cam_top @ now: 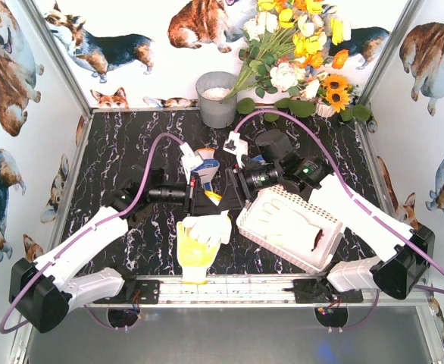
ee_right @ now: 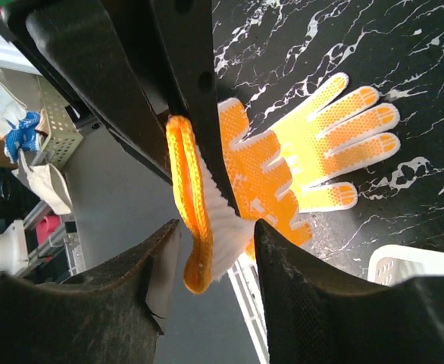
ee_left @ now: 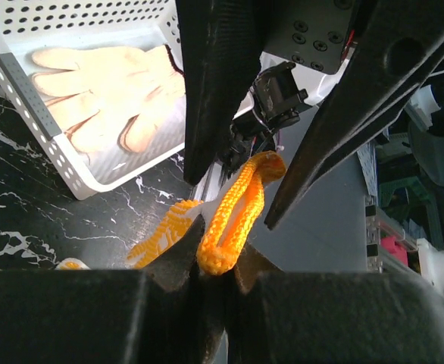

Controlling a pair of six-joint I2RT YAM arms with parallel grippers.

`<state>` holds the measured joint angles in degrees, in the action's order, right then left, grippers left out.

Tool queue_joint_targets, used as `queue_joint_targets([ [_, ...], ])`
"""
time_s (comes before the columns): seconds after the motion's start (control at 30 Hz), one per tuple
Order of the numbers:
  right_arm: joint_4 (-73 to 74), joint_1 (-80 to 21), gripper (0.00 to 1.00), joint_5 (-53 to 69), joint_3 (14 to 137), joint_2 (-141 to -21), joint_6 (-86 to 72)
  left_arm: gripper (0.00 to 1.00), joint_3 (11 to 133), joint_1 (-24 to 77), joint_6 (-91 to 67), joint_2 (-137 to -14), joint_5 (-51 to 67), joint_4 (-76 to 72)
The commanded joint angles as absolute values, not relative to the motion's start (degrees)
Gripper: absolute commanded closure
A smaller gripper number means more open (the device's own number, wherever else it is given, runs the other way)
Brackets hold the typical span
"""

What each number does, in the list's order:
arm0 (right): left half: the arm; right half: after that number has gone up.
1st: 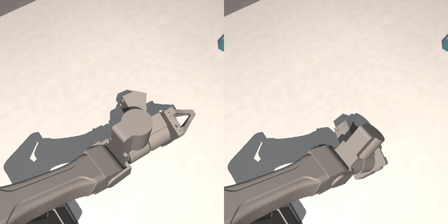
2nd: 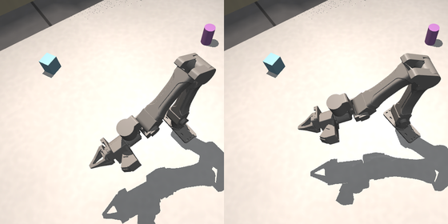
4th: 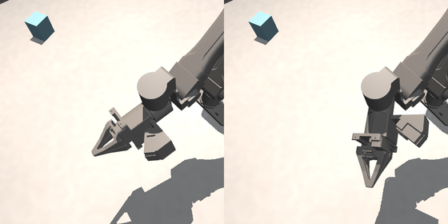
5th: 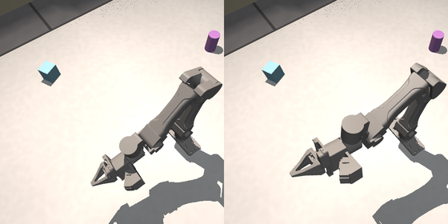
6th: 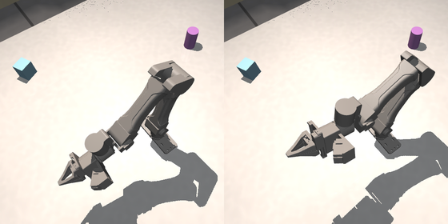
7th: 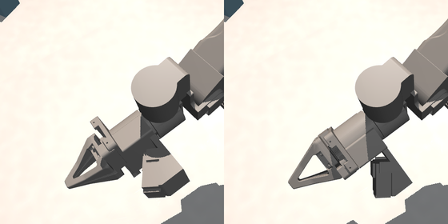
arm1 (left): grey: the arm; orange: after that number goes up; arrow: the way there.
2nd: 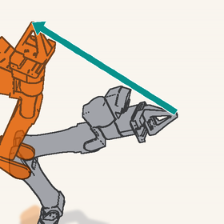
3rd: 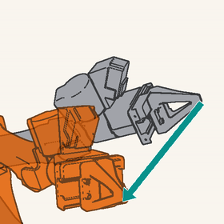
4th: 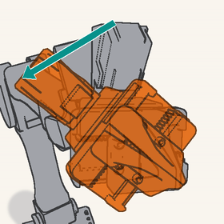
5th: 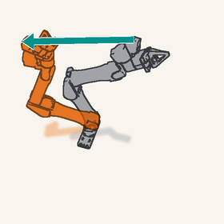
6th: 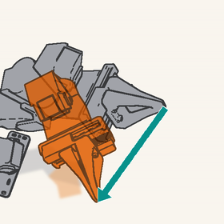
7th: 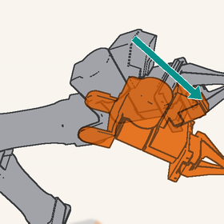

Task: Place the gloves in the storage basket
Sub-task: Turn over the glove.

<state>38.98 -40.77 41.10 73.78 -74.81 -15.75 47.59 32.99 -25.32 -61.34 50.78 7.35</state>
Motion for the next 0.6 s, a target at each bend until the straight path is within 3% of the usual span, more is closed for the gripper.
queue_joint_targets([
  [0.0, 35.44, -41.13, 0.57, 44.6, 76.48, -74.86, -17.33, 1.0, 49.35, 34.38, -23.26, -62.53, 52.03, 7.62],
  [0.17, 32.87, -41.13, 0.69, 46.21, 76.04, -75.64, -18.6, 1.0, 49.57, 35.02, -22.71, -63.19, 52.2, 7.65],
  [0.37, 32.49, -41.13, 0.98, 46.92, 75.62, -76.46, -18.71, 1.0, 49.9, 35.24, -22.52, -63.28, 52.42, 7.39],
  [0.5, 32.03, -41.13, 1.0, 44.85, 74.73, -76.01, -19.79, 1.0, 49.99, 35.19, -21.92, -62.96, 50.24, 7.95],
  [0.57, 32.16, -41.13, 1.0, 41.38, 74.39, -75.37, -21.05, 0.73, 50.03, 35.2, -21.2, -61.79, 44.72, 8.96],
])
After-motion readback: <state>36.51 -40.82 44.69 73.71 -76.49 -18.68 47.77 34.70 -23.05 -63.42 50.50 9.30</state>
